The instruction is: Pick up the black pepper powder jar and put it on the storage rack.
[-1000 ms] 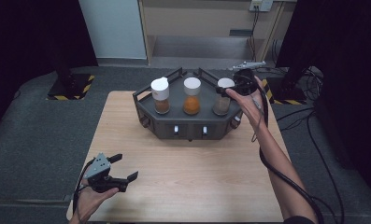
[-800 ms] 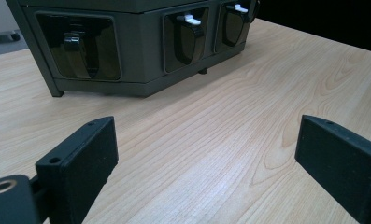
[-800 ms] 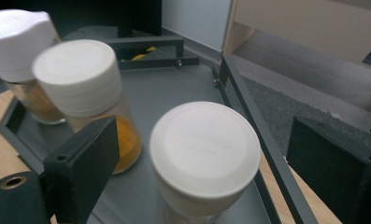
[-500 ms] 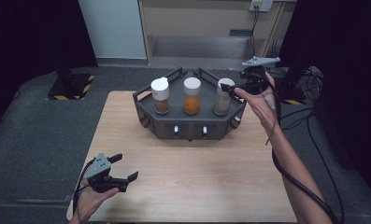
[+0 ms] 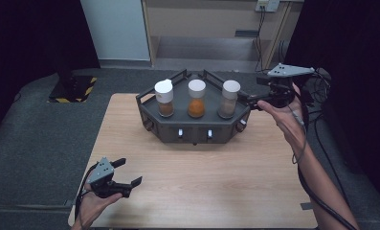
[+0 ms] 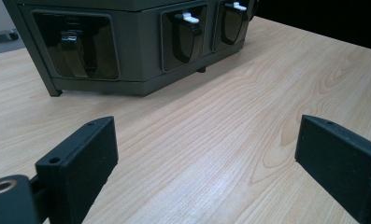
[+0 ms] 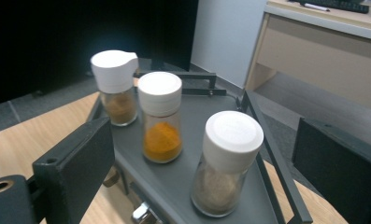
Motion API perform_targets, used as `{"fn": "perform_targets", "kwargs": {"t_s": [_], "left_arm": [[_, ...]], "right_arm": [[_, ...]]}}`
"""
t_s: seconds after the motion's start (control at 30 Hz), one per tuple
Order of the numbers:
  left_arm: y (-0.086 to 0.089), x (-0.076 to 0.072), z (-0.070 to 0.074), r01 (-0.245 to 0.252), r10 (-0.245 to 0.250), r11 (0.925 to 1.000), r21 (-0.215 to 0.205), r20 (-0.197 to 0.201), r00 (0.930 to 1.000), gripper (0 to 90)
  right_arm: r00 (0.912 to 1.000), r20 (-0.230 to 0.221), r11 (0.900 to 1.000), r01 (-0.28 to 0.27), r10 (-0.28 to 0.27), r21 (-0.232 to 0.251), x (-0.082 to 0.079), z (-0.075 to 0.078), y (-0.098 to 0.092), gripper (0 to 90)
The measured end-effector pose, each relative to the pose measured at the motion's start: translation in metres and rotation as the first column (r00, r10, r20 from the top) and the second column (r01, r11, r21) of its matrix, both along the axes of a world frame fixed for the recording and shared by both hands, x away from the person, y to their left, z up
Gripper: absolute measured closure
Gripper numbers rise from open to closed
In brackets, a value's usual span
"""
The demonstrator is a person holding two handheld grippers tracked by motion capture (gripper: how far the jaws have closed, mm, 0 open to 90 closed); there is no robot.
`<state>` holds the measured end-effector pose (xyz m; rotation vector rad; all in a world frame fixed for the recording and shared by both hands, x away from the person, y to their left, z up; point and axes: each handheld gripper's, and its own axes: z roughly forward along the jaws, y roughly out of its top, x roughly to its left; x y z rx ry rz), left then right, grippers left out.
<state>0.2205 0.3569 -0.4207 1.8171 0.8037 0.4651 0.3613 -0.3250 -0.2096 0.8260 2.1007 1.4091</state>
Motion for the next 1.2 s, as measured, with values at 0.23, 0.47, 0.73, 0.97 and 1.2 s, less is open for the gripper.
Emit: {"fn": "perform_targets", "kwargs": {"t_s": [0.23, 0.47, 0.73, 0.97, 1.2], "left_arm": [[0.000, 0.000, 0.000, 0.000, 0.000, 1.0000, 0.001, -0.001, 1.0000, 4.6], [0.000, 0.000, 0.000, 0.002, -0.002, 1.0000, 0.001, -0.002, 1.0000, 4.6], [0.000, 0.001, 0.000, 0.004, -0.004, 1.0000, 0.002, -0.003, 1.0000, 4.6], [0.000, 0.000, 0.000, 0.005, -0.005, 1.0000, 0.001, -0.003, 1.0000, 4.6], [0.000, 0.000, 0.000, 0.005, -0.005, 1.0000, -0.001, -0.003, 1.0000, 4.6]], "right_arm": [[0.9983, 0.050, 0.999, -0.031, 0.030, 0.016, -0.024, -0.005, -0.019, 5.9], [0.9946, 0.076, 0.997, -0.073, 0.071, 0.027, -0.045, -0.014, -0.031, 5.9], [0.9865, 0.096, 0.990, -0.135, 0.132, 0.027, -0.064, -0.025, -0.038, 6.2], [0.9805, 0.100, 0.984, -0.173, 0.169, 0.030, -0.079, -0.034, -0.039, 6.3], [0.9812, 0.088, 0.984, -0.176, 0.172, 0.042, -0.096, -0.052, -0.044, 6.3]]}}
